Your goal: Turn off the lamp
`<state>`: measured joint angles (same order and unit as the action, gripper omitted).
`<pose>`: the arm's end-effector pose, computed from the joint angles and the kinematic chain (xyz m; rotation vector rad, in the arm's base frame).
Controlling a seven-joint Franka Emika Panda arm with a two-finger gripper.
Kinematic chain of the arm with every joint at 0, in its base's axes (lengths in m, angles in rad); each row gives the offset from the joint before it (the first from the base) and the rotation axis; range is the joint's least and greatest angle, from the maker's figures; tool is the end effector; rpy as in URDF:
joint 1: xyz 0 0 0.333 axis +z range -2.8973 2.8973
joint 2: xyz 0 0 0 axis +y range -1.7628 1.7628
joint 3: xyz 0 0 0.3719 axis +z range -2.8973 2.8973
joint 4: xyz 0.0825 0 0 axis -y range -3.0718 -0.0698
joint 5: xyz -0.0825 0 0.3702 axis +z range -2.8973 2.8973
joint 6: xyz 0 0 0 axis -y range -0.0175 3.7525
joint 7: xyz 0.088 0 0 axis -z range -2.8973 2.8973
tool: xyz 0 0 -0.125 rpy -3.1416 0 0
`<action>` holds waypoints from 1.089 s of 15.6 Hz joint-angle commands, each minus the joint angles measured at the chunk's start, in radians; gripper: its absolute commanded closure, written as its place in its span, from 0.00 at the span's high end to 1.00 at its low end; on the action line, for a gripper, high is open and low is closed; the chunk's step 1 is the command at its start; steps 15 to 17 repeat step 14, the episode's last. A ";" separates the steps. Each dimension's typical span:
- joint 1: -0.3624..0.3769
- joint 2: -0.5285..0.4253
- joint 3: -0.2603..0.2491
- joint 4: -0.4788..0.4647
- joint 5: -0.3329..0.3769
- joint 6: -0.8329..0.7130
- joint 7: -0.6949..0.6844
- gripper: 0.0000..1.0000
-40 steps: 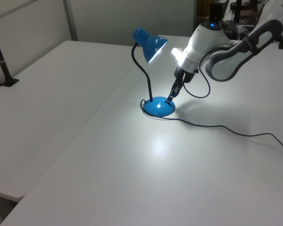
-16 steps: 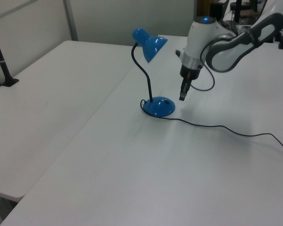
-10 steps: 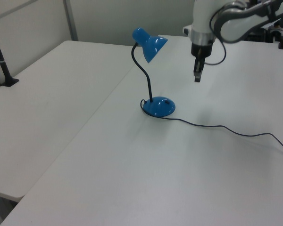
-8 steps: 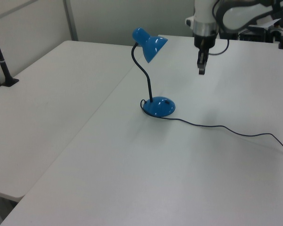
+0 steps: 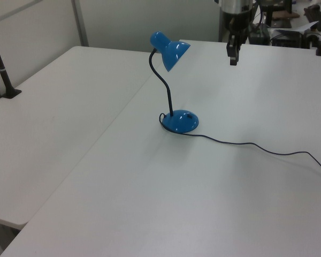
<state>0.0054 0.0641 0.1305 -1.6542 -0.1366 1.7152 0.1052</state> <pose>0.5692 0.0602 0.6020 3.0144 0.0758 0.0193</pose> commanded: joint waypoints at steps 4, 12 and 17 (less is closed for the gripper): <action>0.008 -0.044 -0.005 0.011 -0.001 -0.054 0.016 1.00; 0.004 -0.044 -0.006 0.042 0.008 -0.101 0.027 1.00; 0.004 -0.044 -0.006 0.040 0.008 -0.105 0.027 1.00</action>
